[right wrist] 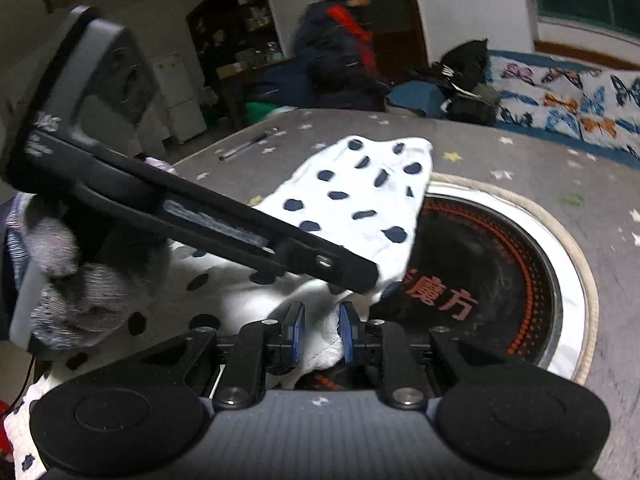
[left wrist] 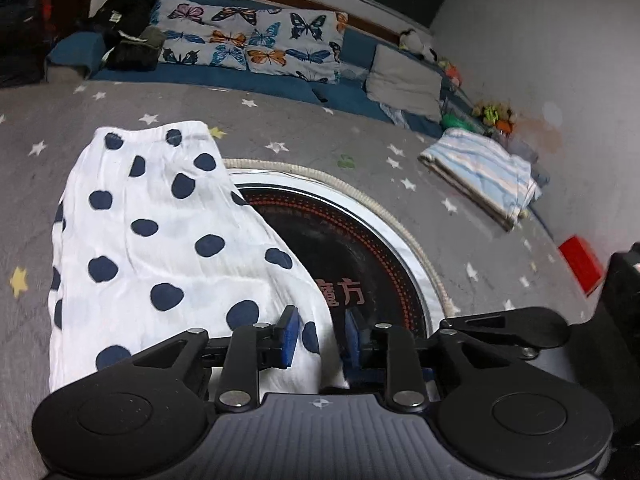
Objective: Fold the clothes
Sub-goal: 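Press and smooth the folded pants with the left gripper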
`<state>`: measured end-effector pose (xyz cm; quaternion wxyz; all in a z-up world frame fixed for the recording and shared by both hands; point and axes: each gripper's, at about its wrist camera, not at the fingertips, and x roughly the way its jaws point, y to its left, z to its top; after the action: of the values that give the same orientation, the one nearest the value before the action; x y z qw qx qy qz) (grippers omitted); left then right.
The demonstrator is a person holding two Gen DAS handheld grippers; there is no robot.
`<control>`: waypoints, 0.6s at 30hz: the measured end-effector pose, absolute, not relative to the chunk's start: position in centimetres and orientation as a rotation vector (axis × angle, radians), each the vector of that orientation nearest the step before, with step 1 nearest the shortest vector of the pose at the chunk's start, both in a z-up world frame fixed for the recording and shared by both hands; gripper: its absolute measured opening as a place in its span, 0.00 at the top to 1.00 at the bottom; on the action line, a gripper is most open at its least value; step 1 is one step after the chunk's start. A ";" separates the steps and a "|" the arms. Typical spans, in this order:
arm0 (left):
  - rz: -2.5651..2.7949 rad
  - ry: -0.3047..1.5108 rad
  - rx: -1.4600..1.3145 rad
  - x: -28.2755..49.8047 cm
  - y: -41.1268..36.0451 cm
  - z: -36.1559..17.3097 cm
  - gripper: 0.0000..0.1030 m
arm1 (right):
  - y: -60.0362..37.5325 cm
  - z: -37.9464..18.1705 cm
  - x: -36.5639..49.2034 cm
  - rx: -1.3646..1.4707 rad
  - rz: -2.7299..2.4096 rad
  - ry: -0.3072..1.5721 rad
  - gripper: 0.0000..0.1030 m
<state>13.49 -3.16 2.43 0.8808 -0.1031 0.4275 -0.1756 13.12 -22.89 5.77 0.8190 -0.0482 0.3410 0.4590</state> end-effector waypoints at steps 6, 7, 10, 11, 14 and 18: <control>-0.332 0.940 -0.235 14.3 -2.8 1.0 0.90 | -22.5 5.8 13.0 -0.098 1.017 0.714 0.82; -0.326 0.938 -0.240 14.2 -2.6 0.8 0.92 | -22.5 5.8 12.9 -0.098 1.022 0.714 0.82; -0.327 0.923 -0.271 14.0 -1.9 0.8 0.94 | -22.6 5.9 12.7 -0.104 1.026 0.717 0.82; -0.330 0.918 -0.284 13.9 -1.7 0.8 0.94 | -22.8 6.0 12.6 -0.097 1.023 0.718 0.82; -0.342 0.906 -0.332 13.8 -1.1 0.7 0.95 | -23.7 5.9 12.8 -0.075 0.991 0.733 0.78; -0.358 0.889 -0.444 13.7 0.3 0.5 0.96 | -25.0 5.7 13.3 -0.043 0.936 0.759 0.78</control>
<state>13.73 0.34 0.54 0.8637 -0.2120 0.4242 -0.1706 13.31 -25.03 5.72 0.8237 -0.0201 0.3568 0.4403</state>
